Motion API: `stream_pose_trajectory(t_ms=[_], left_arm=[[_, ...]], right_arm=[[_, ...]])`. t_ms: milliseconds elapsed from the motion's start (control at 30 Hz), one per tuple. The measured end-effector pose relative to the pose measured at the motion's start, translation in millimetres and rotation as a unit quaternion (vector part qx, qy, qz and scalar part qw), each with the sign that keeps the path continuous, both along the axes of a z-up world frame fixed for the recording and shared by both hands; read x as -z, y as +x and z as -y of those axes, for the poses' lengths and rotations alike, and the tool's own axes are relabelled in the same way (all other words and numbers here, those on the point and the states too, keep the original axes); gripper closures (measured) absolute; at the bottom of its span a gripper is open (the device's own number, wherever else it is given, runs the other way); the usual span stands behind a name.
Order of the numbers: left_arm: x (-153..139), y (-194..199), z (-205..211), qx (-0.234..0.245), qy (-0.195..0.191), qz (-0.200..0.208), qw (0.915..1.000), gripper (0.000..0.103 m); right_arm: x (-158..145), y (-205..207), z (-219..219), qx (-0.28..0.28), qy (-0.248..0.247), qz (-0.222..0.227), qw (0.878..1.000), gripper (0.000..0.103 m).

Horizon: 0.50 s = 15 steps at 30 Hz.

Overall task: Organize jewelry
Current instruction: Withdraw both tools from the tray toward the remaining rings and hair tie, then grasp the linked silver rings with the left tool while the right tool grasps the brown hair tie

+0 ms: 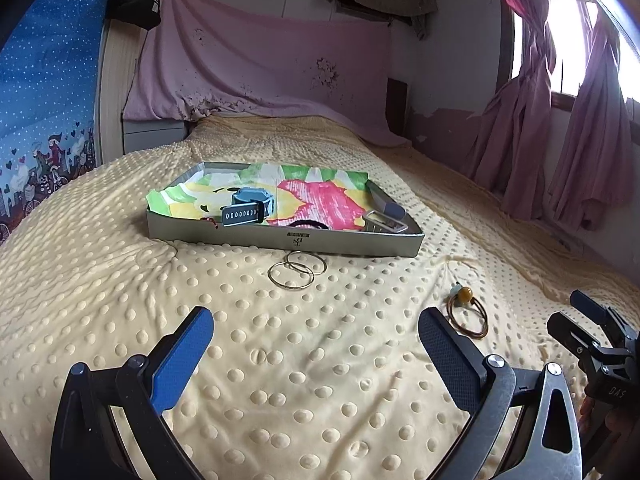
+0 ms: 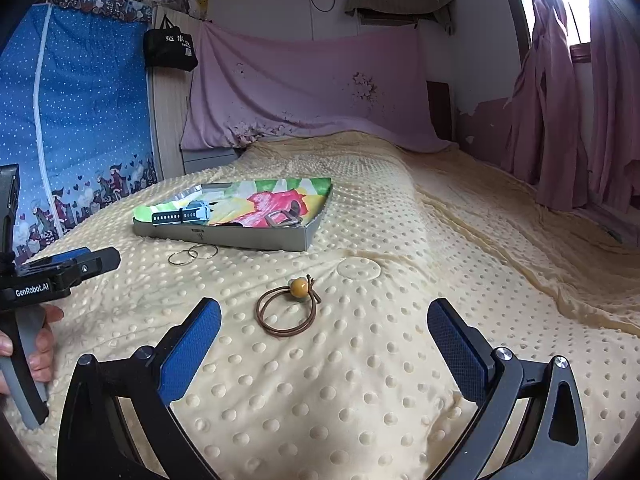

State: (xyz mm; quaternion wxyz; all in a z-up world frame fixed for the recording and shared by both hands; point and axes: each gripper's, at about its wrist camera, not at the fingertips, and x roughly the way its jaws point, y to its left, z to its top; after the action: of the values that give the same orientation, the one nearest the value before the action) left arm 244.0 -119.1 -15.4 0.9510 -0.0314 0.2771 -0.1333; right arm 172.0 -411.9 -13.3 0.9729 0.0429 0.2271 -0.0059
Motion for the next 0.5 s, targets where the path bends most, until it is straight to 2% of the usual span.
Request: stream_pose_trajectory(t_ms=[500], left_arm=[[5, 31, 5, 0.002, 0.012, -0.030, 0.9995, 0.000]], right_arm=[[9, 33, -8, -0.009, 0.006, -0.006, 1.000, 0.001]])
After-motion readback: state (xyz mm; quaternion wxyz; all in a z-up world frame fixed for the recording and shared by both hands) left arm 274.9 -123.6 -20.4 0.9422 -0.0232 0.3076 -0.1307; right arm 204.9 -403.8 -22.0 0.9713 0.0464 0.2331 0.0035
